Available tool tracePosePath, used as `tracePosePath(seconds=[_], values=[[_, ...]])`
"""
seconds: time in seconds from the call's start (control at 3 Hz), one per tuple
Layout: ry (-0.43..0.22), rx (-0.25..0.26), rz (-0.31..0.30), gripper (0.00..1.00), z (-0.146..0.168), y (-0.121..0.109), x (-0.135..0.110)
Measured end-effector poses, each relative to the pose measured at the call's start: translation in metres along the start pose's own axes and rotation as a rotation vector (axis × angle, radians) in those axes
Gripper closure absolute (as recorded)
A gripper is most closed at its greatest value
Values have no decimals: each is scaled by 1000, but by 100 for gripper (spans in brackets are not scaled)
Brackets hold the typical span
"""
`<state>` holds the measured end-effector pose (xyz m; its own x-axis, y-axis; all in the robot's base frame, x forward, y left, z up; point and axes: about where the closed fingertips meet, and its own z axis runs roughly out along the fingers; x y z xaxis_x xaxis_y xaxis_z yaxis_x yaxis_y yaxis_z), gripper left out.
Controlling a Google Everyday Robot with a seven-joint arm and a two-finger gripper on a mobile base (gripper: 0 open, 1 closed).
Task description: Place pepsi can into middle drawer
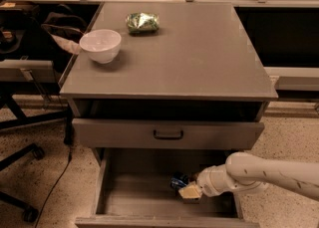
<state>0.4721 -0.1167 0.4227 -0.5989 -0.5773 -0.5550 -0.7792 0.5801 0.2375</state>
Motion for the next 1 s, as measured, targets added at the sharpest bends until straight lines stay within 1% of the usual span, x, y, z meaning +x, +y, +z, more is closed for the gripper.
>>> tracePosePath(seconds=[0.33, 0.67, 1.0], values=[[0, 0, 0, 11, 0, 0, 0], [0, 0, 0, 0, 0, 0, 0], [0, 0, 0, 0, 0, 0, 0]])
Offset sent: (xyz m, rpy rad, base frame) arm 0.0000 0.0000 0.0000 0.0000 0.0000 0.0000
